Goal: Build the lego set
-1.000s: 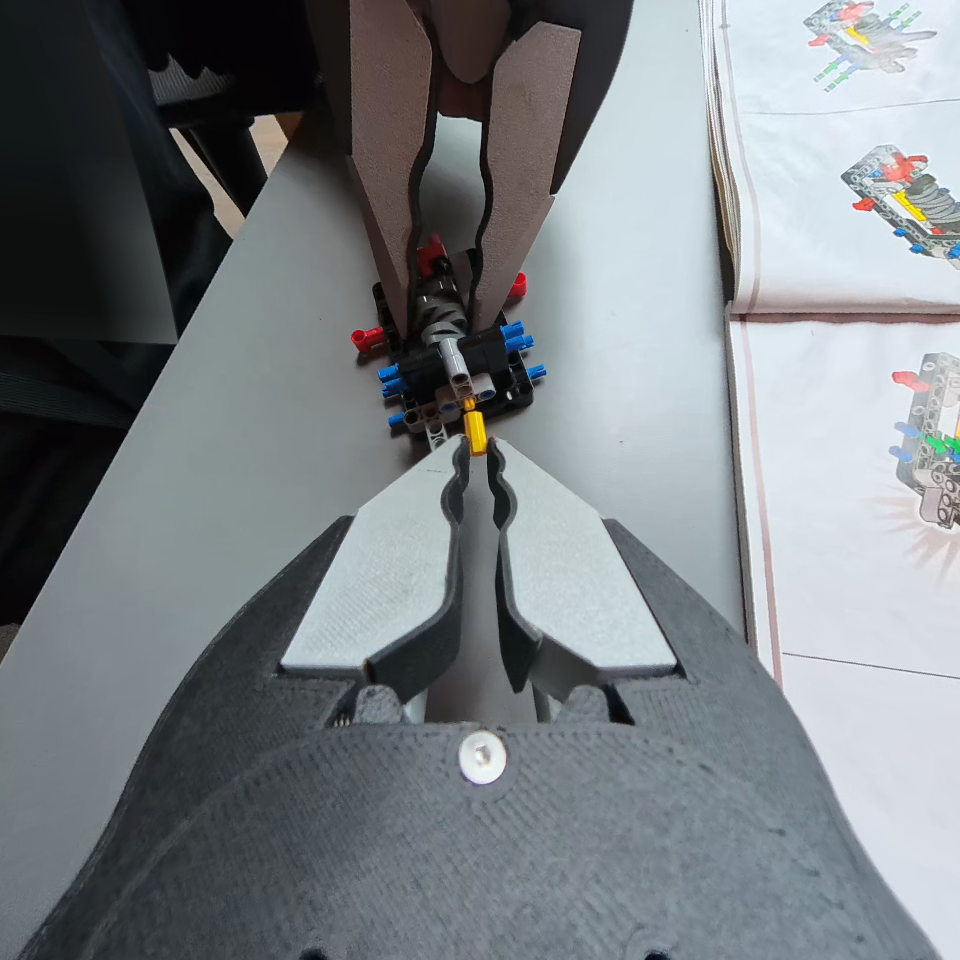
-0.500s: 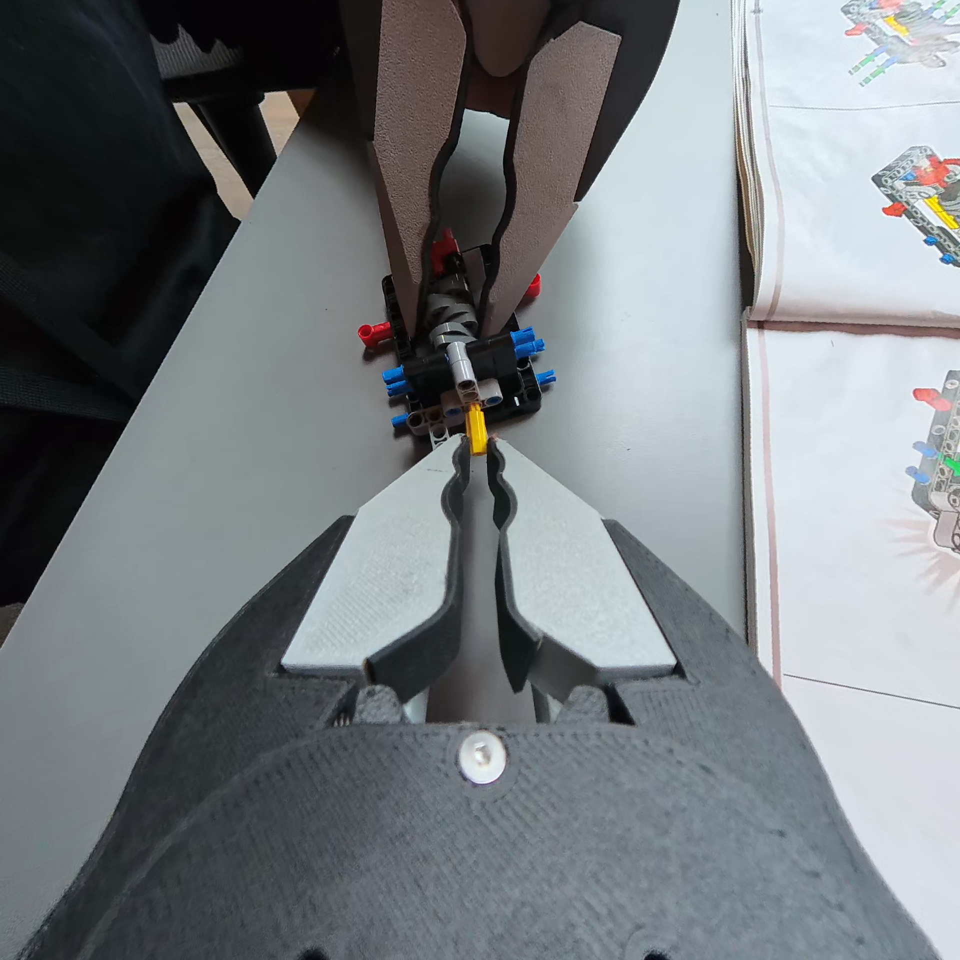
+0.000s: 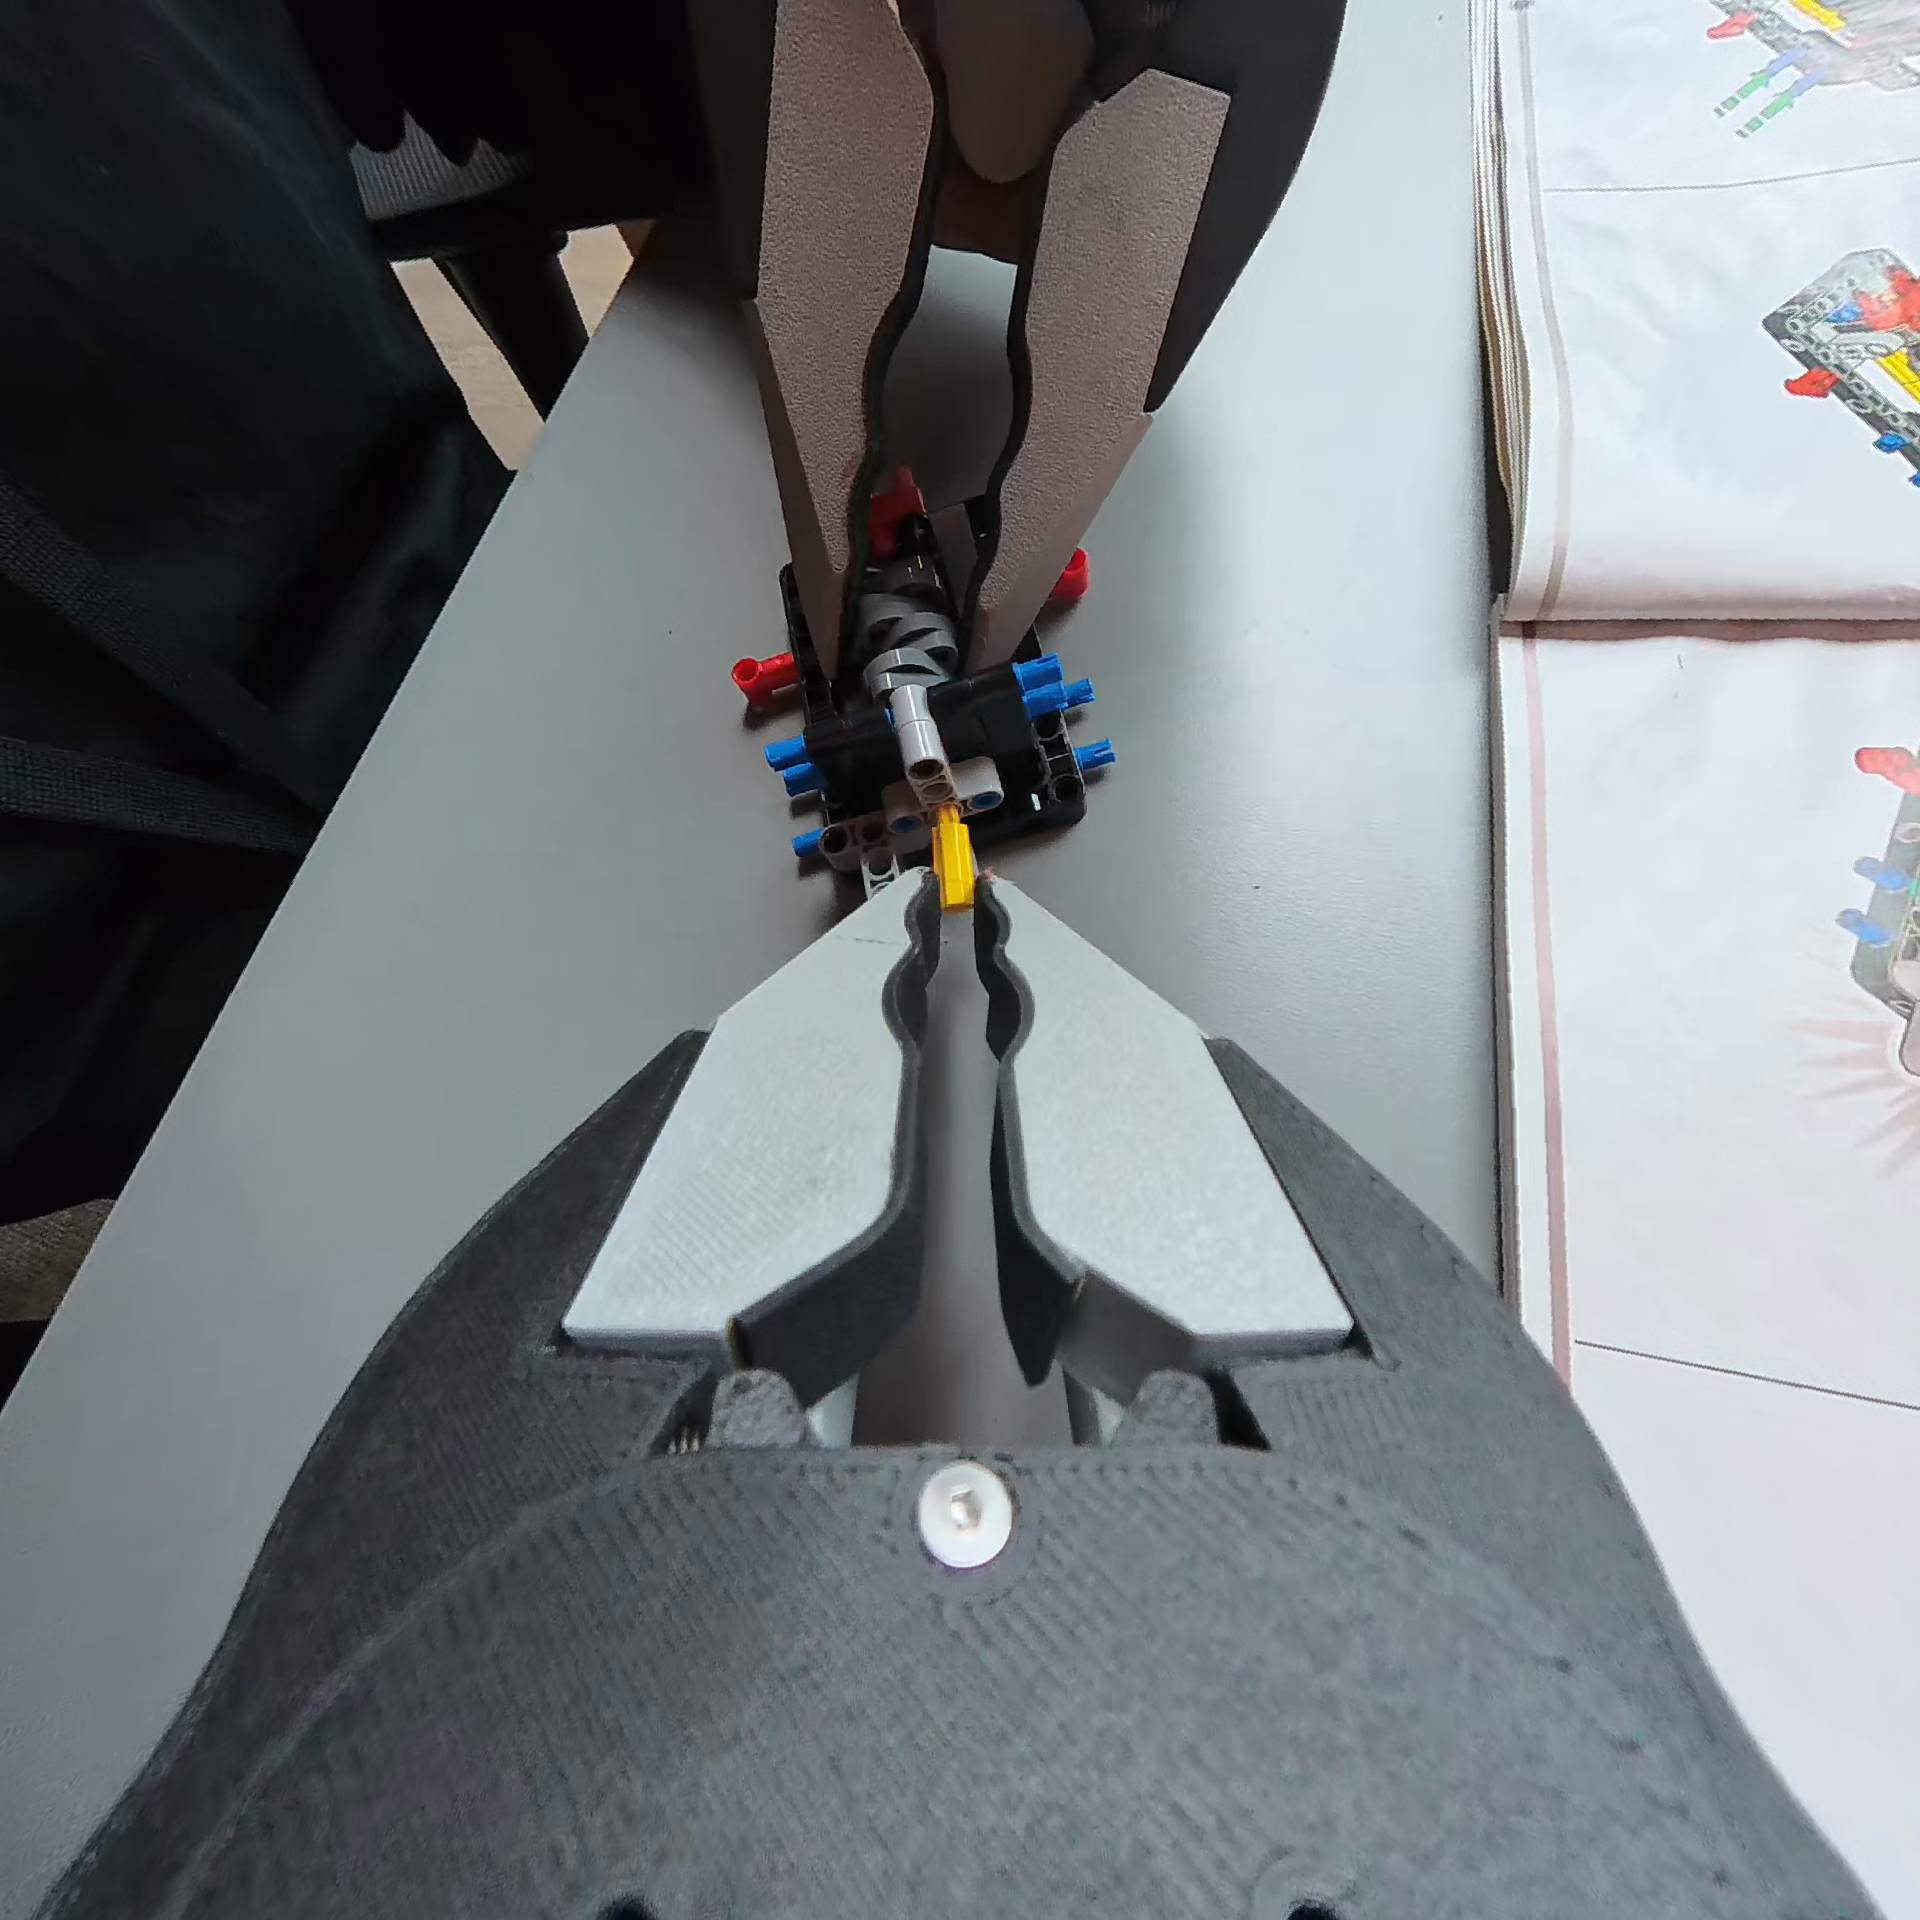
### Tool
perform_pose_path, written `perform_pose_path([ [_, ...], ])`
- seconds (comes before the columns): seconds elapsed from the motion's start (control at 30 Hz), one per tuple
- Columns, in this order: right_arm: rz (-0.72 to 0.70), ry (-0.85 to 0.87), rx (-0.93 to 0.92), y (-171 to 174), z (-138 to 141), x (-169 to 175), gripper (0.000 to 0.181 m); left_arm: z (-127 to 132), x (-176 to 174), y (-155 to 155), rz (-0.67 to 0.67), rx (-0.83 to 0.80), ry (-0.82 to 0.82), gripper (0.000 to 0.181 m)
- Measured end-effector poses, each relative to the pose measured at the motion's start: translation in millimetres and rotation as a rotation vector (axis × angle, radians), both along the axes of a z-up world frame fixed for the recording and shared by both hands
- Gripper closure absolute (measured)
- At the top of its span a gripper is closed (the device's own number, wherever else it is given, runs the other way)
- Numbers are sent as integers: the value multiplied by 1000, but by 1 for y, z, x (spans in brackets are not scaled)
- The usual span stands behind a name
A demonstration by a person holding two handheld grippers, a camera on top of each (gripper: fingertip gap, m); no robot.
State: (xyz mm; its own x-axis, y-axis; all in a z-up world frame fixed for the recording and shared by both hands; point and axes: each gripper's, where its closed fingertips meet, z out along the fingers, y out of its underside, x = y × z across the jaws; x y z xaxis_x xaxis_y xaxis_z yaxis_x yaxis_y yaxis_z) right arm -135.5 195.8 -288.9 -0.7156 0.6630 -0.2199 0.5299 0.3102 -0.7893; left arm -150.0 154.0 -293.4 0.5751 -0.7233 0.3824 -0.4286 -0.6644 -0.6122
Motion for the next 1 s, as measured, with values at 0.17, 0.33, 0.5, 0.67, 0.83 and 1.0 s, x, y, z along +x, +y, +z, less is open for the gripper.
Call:
perform_pose_path([
  [0.17, 13, -15, -28, -1, 2, 1, 178, -1, -1, 1, -9, 26, 61, 160],
  [0.33, -12, -33, -14, 3, -2, 1, 178, -2, -6, 4, -68, 158, 252, 160],
  [0.5, -53, -107, 30, 10, -14, 1, 178, -2, -5, 4, -104, 168, 196, 160],
  [0.67, -99, -18, 141, 22, -15, -3, 160, -2, -5, 4, -118, 209, 222, 160],
  [0.83, -82, 26, 107, 12, -6, 0, 171, -2, -4, 4, -112, 208, 212, 160],
  [1.0, -28, -25, -34, -8, 3, 0, 171, -2, -4, 4, -114, 222, 223, 160],
])
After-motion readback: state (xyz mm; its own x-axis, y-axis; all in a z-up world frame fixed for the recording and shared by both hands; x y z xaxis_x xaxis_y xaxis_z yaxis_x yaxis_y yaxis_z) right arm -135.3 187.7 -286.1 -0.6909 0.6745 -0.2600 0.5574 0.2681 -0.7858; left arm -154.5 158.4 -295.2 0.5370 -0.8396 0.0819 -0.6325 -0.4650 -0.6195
